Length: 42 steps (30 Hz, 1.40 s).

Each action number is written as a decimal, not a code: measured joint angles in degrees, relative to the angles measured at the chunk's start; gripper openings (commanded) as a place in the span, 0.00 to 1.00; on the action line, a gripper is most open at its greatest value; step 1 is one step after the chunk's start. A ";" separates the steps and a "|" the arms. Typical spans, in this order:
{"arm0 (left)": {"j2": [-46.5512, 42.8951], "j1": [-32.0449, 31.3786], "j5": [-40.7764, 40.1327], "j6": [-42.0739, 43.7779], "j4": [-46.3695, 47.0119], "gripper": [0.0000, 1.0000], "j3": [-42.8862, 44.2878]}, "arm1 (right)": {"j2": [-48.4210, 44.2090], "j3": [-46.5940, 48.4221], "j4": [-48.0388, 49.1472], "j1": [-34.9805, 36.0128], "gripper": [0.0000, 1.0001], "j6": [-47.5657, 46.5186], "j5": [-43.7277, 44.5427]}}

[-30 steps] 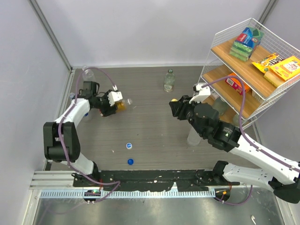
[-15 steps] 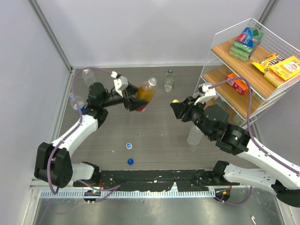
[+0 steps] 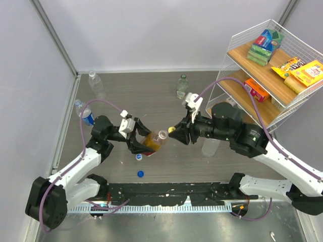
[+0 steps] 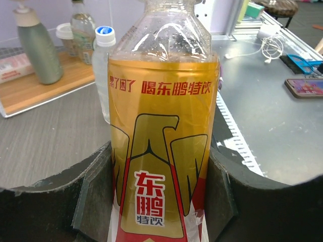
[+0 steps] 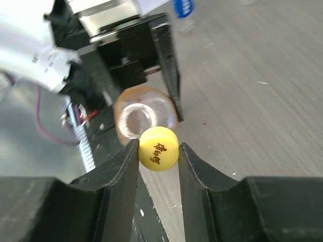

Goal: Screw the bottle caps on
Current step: Screw the bottle cap onto the plastic bottle.

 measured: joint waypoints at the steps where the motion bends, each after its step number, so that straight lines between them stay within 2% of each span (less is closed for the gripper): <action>1: -0.39 -0.11 0.68 1.36 -1.05 0.41 -0.28 | 1.05 1.09 -1.42 0.02 0.23 -1.33 -2.99; 8: -1.44 -0.15 1.95 15.45 -16.94 0.39 1.11 | 7.67 9.57 -8.66 0.04 0.22 -7.52 -13.81; 15: 3.28 -0.15 3.78 21.44 -24.00 0.40 5.77 | 13.29 16.87 -17.09 0.04 0.23 -11.56 -14.53; 30: 4.94 -0.15 5.11 25.03 -29.03 0.39 7.39 | 14.97 17.40 -20.85 0.04 0.23 -14.53 -8.48; 42: 4.94 -0.15 5.35 25.16 -30.84 0.38 7.72 | 15.30 16.22 -19.71 -0.02 0.24 -15.50 -11.76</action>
